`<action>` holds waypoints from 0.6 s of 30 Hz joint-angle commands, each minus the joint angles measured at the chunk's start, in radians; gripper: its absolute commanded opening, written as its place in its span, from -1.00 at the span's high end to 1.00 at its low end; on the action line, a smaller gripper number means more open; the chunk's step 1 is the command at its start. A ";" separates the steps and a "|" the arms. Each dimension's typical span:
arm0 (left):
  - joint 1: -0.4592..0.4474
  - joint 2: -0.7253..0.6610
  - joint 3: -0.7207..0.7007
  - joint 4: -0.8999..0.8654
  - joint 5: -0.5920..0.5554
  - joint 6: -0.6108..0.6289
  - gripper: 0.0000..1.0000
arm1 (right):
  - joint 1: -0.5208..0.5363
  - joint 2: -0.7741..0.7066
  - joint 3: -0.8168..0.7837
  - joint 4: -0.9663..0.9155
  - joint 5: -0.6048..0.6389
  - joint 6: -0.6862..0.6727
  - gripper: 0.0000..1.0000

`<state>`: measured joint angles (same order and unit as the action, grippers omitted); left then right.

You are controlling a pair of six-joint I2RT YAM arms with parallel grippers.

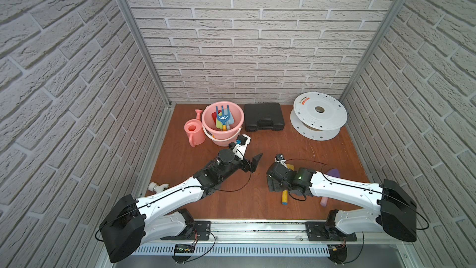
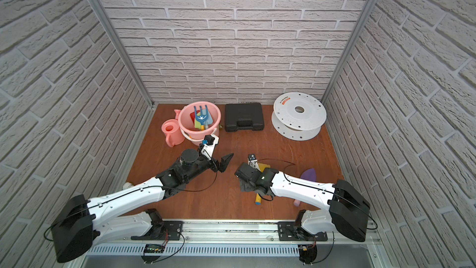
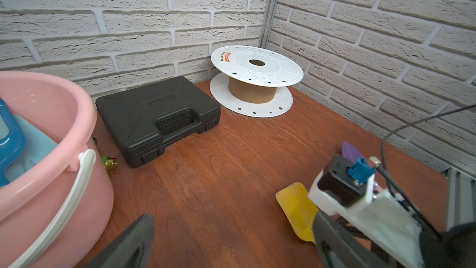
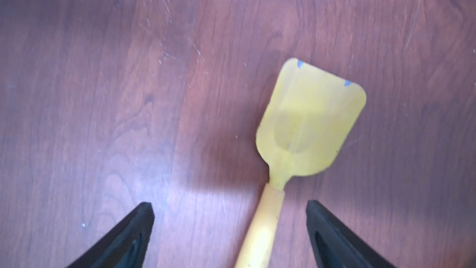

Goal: Organize the gardening tools
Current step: Pick up the gardening tool from the center of the board.

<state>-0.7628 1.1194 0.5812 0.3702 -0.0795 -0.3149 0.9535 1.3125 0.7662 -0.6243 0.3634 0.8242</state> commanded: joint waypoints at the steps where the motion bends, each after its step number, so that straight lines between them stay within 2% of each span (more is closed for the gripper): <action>1: -0.003 -0.019 -0.018 0.029 -0.019 0.001 -0.96 | 0.009 -0.019 -0.034 -0.039 -0.016 0.046 -0.80; 4: -0.001 -0.032 -0.023 0.029 -0.042 -0.006 -0.96 | 0.013 -0.014 -0.073 -0.034 -0.038 0.063 -0.71; 8: -0.002 -0.047 -0.012 -0.015 -0.105 -0.057 -0.96 | 0.014 -0.007 -0.130 0.004 -0.088 0.087 -0.30; 14: -0.001 -0.077 -0.012 -0.051 -0.159 -0.097 -0.97 | 0.038 0.003 -0.158 0.030 -0.130 0.114 0.05; 18: 0.000 -0.100 -0.043 -0.006 -0.150 -0.093 -0.97 | 0.063 -0.008 -0.154 0.023 -0.116 0.118 0.83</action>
<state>-0.7628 1.0447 0.5652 0.3183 -0.2142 -0.3973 0.9989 1.3148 0.6136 -0.6098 0.2363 0.9268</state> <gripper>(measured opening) 0.983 0.178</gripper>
